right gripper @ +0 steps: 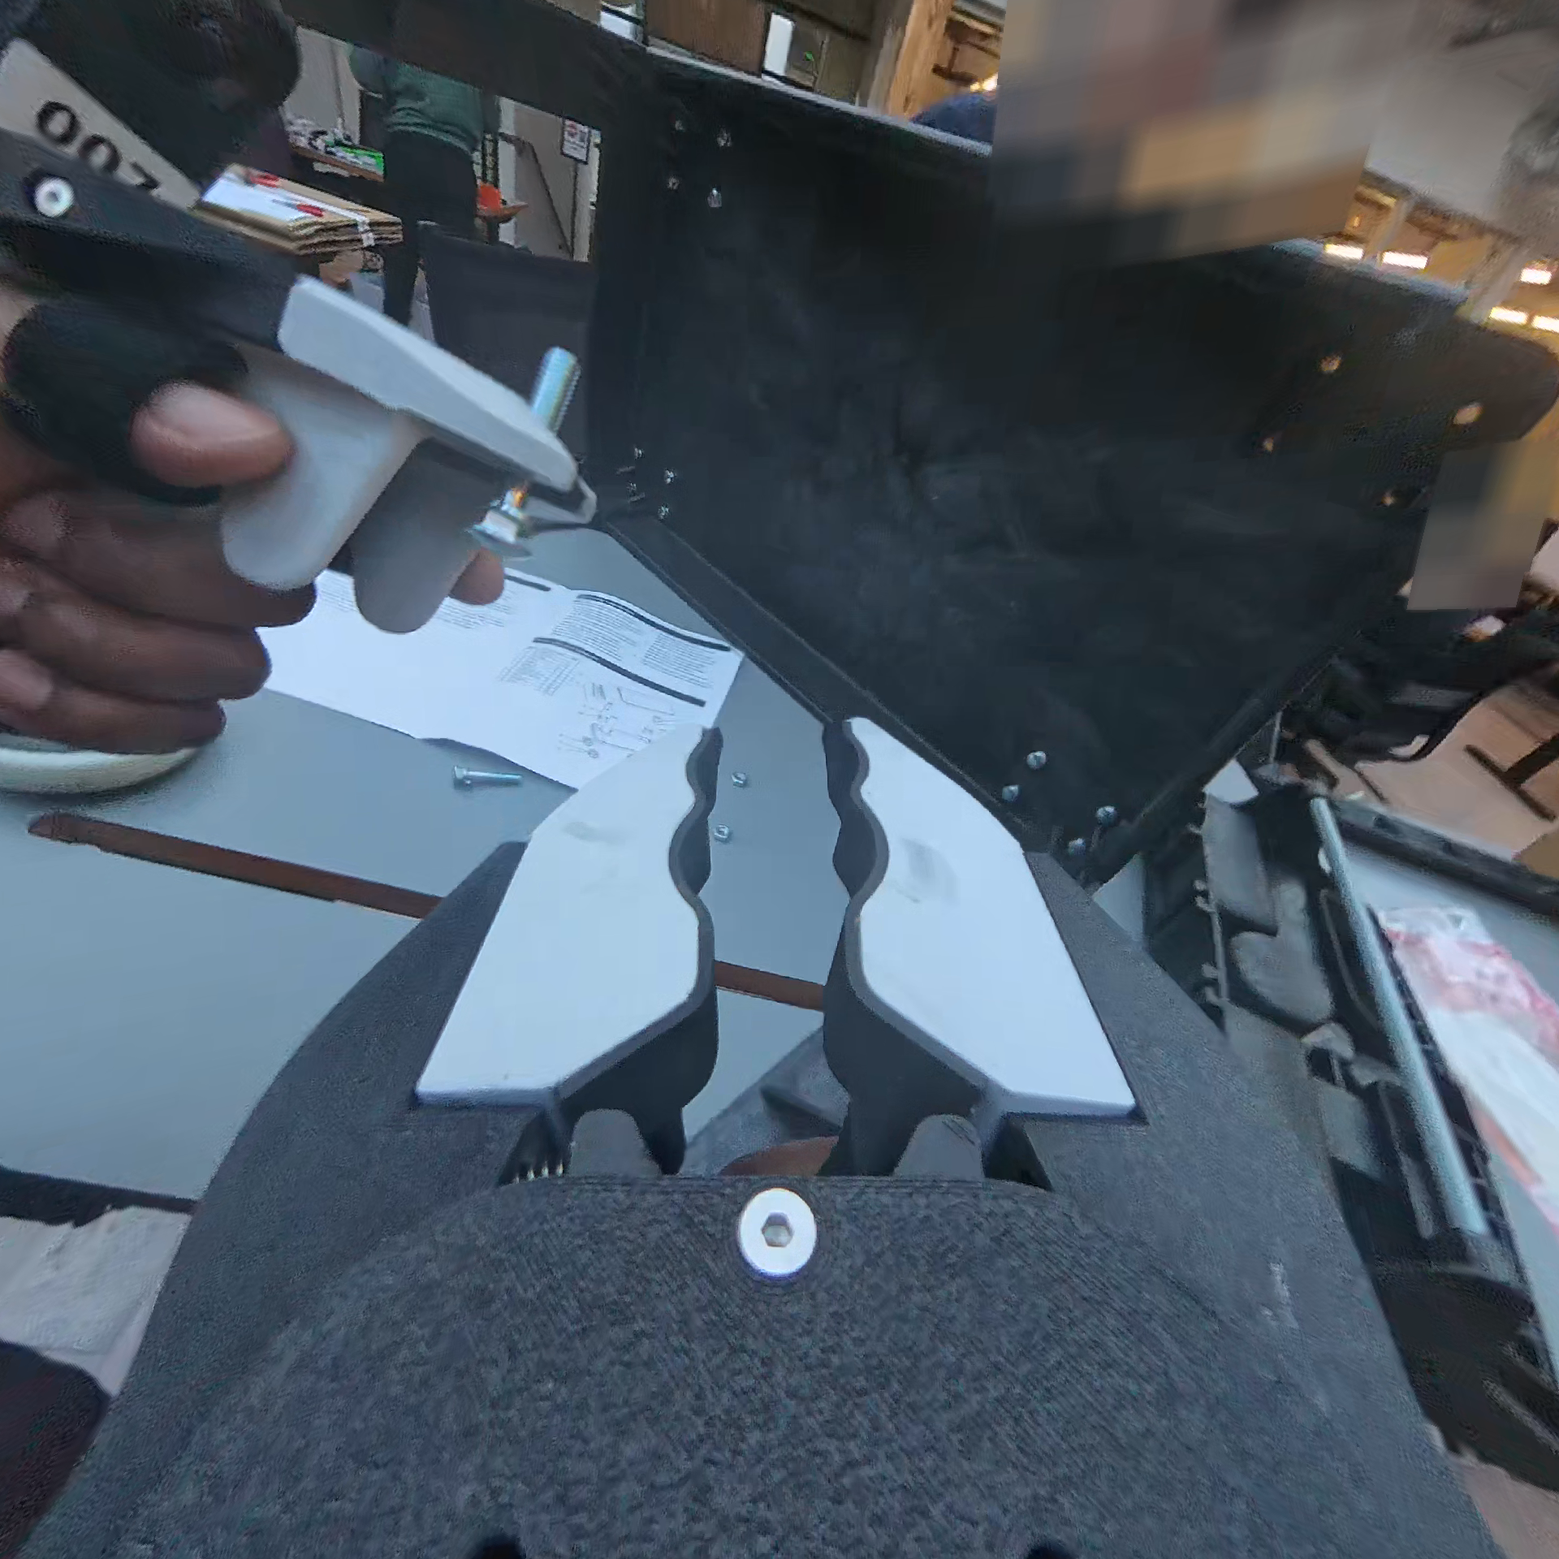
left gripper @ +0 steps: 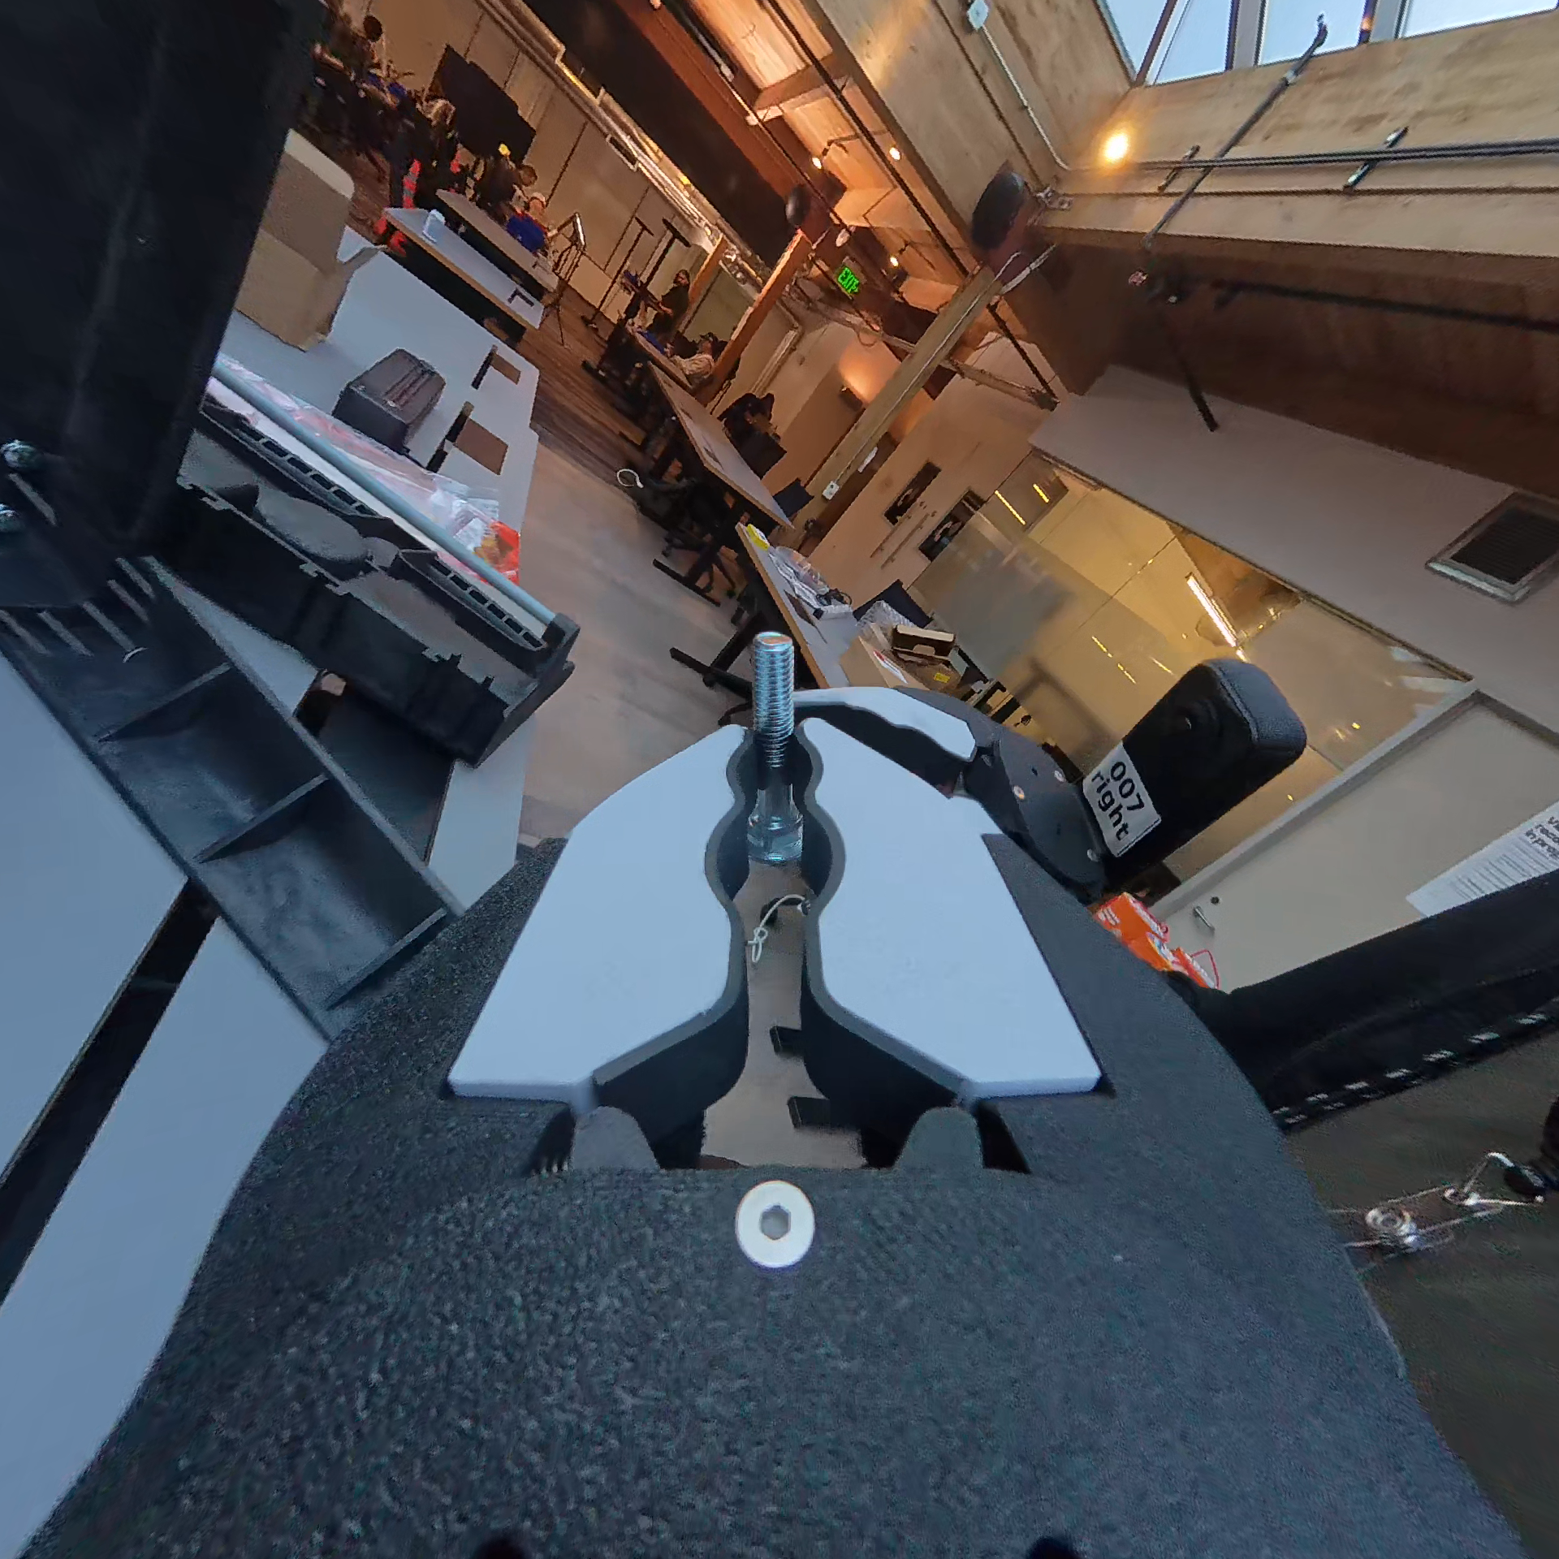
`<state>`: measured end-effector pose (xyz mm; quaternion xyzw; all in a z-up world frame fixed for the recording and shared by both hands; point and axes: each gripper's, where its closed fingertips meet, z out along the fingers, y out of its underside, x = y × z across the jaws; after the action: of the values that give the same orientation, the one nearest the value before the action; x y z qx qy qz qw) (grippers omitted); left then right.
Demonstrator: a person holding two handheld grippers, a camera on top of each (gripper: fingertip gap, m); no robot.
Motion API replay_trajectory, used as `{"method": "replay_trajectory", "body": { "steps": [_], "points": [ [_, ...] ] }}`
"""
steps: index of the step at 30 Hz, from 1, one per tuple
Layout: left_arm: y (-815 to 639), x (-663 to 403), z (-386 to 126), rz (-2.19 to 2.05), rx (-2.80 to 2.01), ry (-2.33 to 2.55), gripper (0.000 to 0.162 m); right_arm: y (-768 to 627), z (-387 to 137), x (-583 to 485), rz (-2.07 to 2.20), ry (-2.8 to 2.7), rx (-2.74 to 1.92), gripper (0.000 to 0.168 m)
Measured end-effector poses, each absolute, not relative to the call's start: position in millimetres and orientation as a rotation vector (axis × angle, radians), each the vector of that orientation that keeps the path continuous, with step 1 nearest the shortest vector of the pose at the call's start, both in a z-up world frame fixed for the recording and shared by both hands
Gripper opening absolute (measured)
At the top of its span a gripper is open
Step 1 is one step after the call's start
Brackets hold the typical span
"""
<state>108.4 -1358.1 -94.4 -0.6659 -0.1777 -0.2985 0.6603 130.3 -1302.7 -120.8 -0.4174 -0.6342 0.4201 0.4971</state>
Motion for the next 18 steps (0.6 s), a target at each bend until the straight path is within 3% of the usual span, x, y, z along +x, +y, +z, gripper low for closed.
{"method": "replay_trajectory", "body": {
  "steps": [10, 18],
  "points": [
    [-1239.1, 173.8, -13.2, -0.697, -1.33, -0.395, 0.007, -1212.2, -80.3, 208.4, 1.142, -1.576, -0.709, 0.034],
    [-1161.4, 235.1, 18.7, -0.281, -1.471, -0.252, 0.007, -1120.7, -24.6, 236.1, 1.183, -1.654, -0.954, 0.029]
  ]
}}
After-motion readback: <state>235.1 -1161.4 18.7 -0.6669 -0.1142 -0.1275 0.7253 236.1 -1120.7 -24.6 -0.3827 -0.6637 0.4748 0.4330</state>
